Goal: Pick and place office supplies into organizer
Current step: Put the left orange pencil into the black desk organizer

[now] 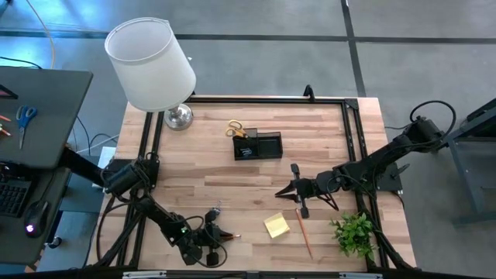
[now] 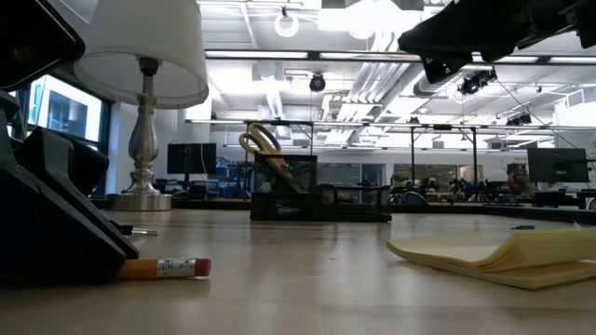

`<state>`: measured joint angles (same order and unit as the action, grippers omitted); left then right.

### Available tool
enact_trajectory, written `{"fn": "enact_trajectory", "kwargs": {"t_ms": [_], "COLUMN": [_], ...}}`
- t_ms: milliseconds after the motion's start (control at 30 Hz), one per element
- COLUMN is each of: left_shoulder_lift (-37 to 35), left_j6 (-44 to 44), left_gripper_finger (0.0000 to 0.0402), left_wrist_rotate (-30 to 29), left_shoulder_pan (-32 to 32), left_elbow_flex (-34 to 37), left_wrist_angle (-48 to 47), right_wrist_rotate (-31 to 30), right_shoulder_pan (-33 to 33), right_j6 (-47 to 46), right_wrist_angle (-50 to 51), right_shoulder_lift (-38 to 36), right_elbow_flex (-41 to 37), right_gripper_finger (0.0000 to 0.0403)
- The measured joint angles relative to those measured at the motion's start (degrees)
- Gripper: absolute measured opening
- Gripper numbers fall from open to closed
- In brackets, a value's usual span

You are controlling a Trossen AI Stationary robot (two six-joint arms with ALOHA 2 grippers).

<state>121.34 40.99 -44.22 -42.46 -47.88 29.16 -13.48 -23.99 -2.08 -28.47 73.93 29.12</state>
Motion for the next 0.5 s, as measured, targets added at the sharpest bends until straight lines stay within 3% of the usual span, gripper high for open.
{"fn": "enact_trajectory", "kwargs": {"t_ms": [200, 500], "left_shoulder_lift": [-0.1, -4.4], "left_j6": [-1.2, -10.3], "left_gripper_finger": [0.002, 0.001], "left_wrist_rotate": [-0.7, -2.4], "left_shoulder_pan": [0.0, -0.3], "left_elbow_flex": [0.0, 0.4], "left_wrist_angle": [0.2, 1.0], "right_wrist_rotate": [0.0, 0.2], "right_shoulder_pan": [0.0, 0.0], "right_j6": [0.1, 0.2], "right_wrist_angle": [0.0, -1.0], "right_shoulder_lift": [0.0, 0.0], "right_elbow_flex": [0.0, 0.0], "right_gripper_finger": [0.0013, 0.0013]}}
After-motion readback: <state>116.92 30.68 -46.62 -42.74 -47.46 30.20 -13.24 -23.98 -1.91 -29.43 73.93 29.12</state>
